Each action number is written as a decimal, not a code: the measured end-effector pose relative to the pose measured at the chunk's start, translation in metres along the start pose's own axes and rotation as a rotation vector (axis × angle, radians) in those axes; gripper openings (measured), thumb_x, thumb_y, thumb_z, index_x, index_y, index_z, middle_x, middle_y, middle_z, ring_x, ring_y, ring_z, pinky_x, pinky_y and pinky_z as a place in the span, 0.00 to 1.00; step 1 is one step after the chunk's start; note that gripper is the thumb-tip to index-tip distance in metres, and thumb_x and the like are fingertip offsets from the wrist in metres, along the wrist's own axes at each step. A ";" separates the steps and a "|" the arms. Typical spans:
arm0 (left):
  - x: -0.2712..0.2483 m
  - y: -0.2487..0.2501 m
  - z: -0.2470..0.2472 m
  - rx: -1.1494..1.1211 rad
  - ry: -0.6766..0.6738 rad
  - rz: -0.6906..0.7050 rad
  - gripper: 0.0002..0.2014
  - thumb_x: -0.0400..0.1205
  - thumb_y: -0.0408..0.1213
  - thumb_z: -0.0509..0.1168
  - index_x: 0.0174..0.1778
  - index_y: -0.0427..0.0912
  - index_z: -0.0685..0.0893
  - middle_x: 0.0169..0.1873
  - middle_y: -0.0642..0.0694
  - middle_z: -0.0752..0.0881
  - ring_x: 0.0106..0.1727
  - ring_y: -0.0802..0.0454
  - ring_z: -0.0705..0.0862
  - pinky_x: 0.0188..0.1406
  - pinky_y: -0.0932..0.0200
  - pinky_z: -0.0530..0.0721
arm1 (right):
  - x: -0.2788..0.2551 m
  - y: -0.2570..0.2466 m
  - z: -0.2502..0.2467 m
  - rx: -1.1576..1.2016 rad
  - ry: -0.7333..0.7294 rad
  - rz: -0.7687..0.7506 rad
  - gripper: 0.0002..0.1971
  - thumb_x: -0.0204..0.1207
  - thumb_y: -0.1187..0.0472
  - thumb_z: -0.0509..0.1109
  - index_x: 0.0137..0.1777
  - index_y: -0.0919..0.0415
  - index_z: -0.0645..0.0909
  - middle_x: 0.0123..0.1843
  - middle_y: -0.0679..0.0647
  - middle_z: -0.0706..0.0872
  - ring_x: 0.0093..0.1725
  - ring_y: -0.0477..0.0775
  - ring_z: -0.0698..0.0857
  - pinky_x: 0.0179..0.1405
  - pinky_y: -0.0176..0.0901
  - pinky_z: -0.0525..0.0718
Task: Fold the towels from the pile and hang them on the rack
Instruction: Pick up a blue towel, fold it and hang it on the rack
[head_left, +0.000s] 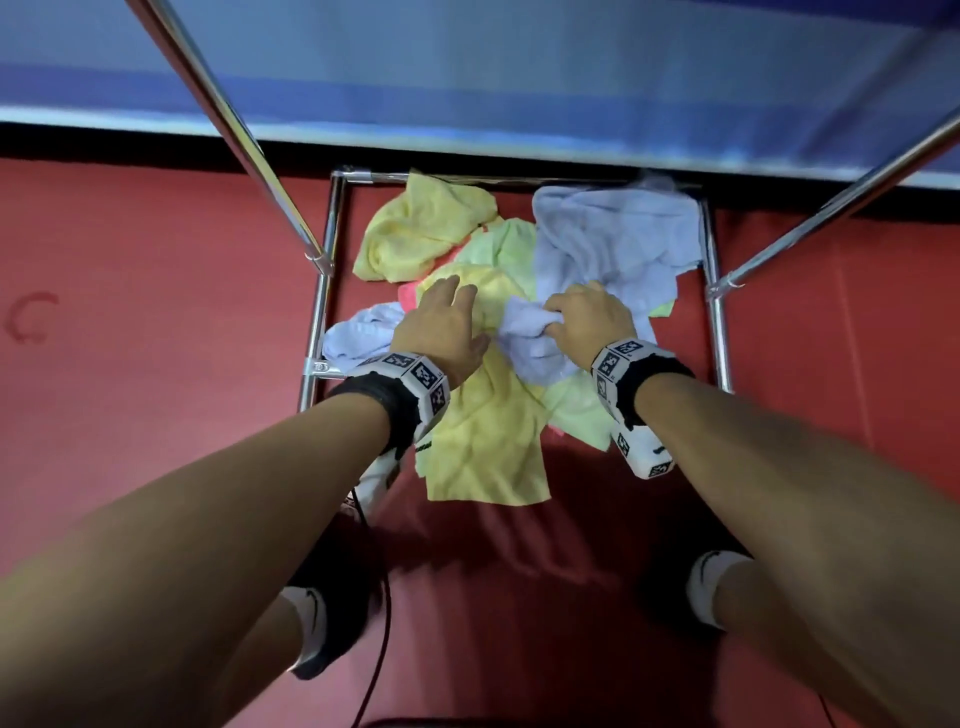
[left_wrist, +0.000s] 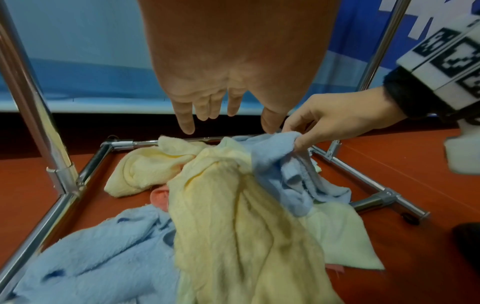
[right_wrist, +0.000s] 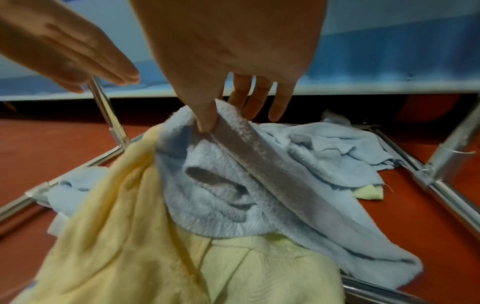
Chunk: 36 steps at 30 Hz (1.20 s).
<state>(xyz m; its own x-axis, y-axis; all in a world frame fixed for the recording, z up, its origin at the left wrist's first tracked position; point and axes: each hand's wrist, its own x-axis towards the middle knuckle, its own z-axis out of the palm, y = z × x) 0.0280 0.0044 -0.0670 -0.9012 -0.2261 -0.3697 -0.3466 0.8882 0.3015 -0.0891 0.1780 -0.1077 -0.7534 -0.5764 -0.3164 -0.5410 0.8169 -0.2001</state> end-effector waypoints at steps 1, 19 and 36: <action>-0.001 0.004 -0.004 -0.025 -0.001 0.022 0.37 0.85 0.49 0.66 0.86 0.41 0.58 0.87 0.40 0.56 0.87 0.43 0.57 0.80 0.42 0.68 | -0.007 0.002 -0.007 0.080 0.045 -0.016 0.12 0.83 0.60 0.66 0.62 0.57 0.87 0.61 0.60 0.84 0.66 0.65 0.78 0.59 0.55 0.79; -0.141 0.107 -0.197 -0.074 0.404 0.210 0.11 0.78 0.39 0.70 0.36 0.45 0.74 0.40 0.34 0.86 0.48 0.30 0.84 0.38 0.52 0.70 | -0.200 -0.040 -0.257 0.080 0.143 -0.021 0.05 0.76 0.59 0.75 0.49 0.52 0.90 0.46 0.60 0.88 0.49 0.63 0.84 0.42 0.44 0.72; -0.174 0.133 -0.222 -0.769 0.622 0.366 0.19 0.75 0.39 0.71 0.63 0.47 0.80 0.47 0.55 0.87 0.48 0.58 0.86 0.47 0.63 0.82 | -0.218 -0.094 -0.271 0.936 0.584 -0.176 0.10 0.78 0.71 0.69 0.52 0.61 0.90 0.48 0.55 0.94 0.48 0.47 0.89 0.52 0.46 0.86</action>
<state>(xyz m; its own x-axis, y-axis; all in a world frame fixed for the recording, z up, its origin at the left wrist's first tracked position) 0.0814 0.0732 0.2322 -0.8836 -0.3536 0.3068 0.0984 0.5005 0.8601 0.0247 0.2218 0.2312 -0.8871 -0.4057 0.2202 -0.3480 0.2745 -0.8964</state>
